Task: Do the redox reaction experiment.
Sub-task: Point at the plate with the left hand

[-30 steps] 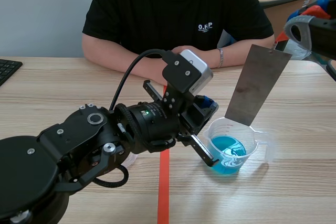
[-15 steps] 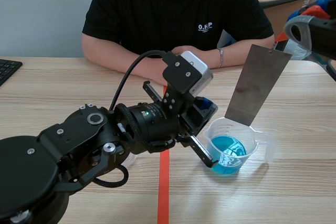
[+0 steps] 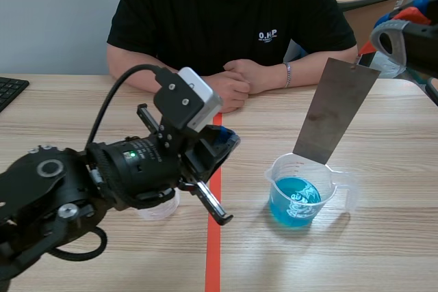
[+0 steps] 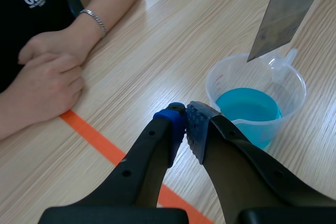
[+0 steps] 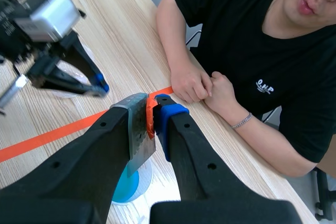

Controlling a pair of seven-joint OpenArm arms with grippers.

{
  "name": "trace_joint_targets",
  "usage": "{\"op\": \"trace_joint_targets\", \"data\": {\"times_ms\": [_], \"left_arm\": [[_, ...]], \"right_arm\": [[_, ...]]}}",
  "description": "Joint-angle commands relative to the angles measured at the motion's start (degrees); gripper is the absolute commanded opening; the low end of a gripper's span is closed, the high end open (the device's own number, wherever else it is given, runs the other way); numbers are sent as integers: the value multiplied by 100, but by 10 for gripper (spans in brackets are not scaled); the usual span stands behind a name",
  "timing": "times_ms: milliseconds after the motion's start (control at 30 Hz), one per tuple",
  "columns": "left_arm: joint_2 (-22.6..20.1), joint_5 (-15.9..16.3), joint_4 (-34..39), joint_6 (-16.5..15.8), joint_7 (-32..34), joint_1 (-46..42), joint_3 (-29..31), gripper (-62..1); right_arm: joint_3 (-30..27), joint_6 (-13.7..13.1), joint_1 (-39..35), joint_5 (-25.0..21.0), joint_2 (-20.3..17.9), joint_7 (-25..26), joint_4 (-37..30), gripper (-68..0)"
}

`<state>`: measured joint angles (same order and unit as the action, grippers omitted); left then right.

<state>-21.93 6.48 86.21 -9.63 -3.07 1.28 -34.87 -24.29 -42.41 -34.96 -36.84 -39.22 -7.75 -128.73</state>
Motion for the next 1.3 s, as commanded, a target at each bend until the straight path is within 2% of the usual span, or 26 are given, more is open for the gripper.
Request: {"op": "trace_joint_targets", "data": {"times_ms": [0, 267, 367, 467, 667, 833, 967, 1267], "left_arm": [[-205, 31, 297, 55, 48, -223, 177, -560], [-1388, 28, 1342, 173, 44, -1762, 1346, -560], [-1687, 28, 1517, 431, 63, -2511, 1939, -560], [-1812, 31, 1545, 686, 92, -3279, 2562, -560], [-1773, 31, 1545, 1209, 356, -4784, 3654, -561], [-1388, 33, 1543, 1362, 415, -5713, 4284, -560], [-1003, 33, 1543, 1368, 380, -6144, 4465, -560], [-181, 33, 1541, 1440, 155, -6614, 4463, -560]], "right_arm": [[-13, -31, 83, -44, -44, 68, 7, -660], [-13, -31, 83, -44, -44, 87, 7, -660], [-13, -31, 83, -44, -44, 87, 7, -660], [-13, -31, 83, -44, -44, 90, 7, -660], [-4, -31, 83, -42, -46, 111, 7, -660], [70, -31, 83, 61, -46, 240, 109, -660], [157, -31, 83, 219, -46, 424, 232, -660], [404, -31, 160, 671, -46, 767, 422, -660]]}}
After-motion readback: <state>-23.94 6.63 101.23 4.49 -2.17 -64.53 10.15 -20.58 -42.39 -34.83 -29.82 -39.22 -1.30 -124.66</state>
